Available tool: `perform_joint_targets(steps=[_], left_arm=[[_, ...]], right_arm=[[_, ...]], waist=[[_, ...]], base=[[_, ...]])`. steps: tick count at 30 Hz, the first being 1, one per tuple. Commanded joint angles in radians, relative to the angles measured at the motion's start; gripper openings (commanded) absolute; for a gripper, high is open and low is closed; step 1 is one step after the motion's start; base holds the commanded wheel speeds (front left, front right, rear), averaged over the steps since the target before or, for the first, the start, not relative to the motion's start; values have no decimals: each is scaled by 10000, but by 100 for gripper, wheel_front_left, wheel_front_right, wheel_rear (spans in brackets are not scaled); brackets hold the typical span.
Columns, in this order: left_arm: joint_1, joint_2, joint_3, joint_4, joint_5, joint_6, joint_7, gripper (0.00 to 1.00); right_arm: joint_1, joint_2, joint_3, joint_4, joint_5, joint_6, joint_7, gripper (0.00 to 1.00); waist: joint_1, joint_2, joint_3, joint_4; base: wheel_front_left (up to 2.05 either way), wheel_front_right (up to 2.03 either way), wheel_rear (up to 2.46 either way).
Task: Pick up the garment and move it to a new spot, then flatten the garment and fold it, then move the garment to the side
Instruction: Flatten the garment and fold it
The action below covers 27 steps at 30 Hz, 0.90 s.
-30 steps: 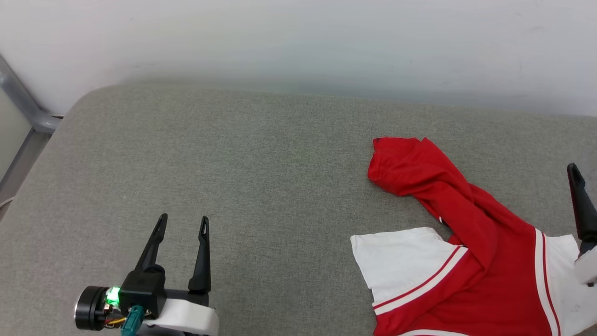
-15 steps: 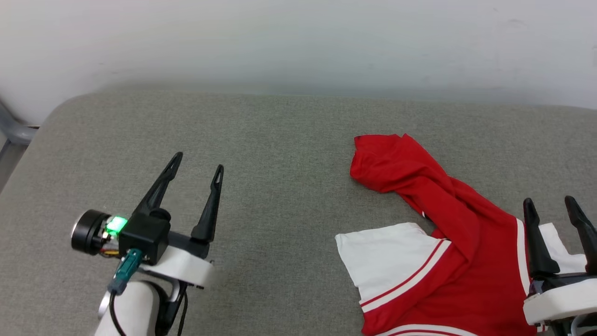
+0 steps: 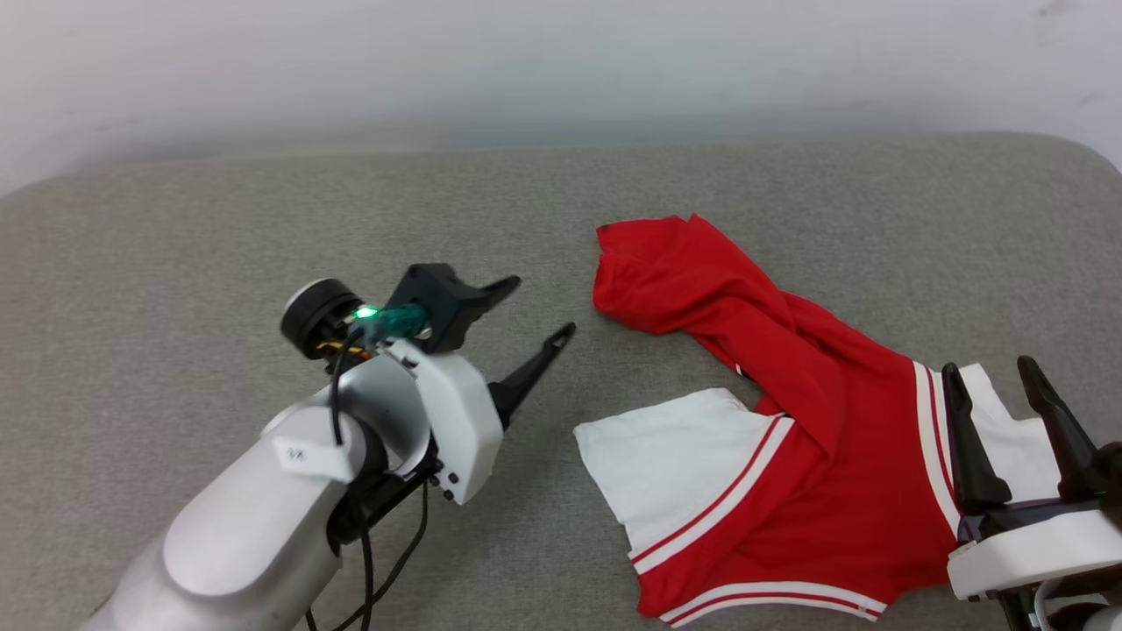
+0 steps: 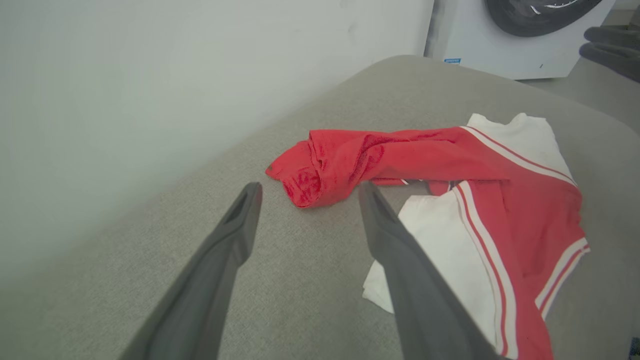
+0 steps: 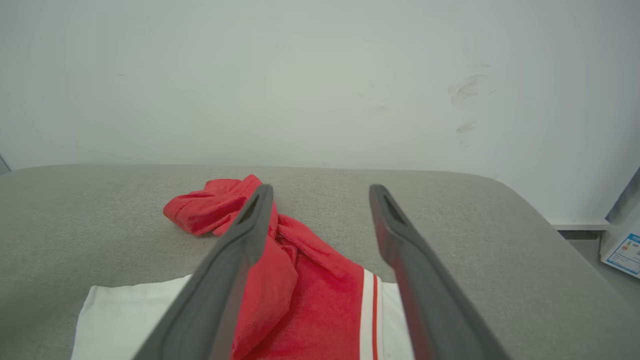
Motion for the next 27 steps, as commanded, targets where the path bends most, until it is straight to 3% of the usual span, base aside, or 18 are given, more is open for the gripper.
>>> perform_joint_targets(steps=[1, 5, 14, 21, 27], left_arm=[[-380, 123, -417, 77, -413, -7, 399, 100], [-1339, 410, -1881, 396, -1496, -7, 1659, 100], [-2679, 594, -4317, 1233, -2570, -8, 3462, 100], [-3329, 466, -5454, 2191, -2756, -9, 3791, 100], [-3214, 409, -5728, 2612, -2688, -9, 4166, 100]], right_arm=[[-197, -5, 56, 75, -44, -8, -98, 100], [-420, 4, 180, 218, -119, -8, -232, 100], [-810, 75, 349, 511, -208, -8, -465, 100], [-1183, 147, 527, 817, -239, -8, -729, 100], [-1437, 168, 666, 1100, -241, -8, -904, 100]], waist=[[0, 0, 198, -235], [0, 0, 400, -546], [0, 0, 814, -1064], [0, 0, 1266, -1382], [0, 0, 1543, -1532]], base=[[0, 0, 0], [0, 0, 0], [0, 0, 0], [0, 0, 0], [0, 0, 0]])
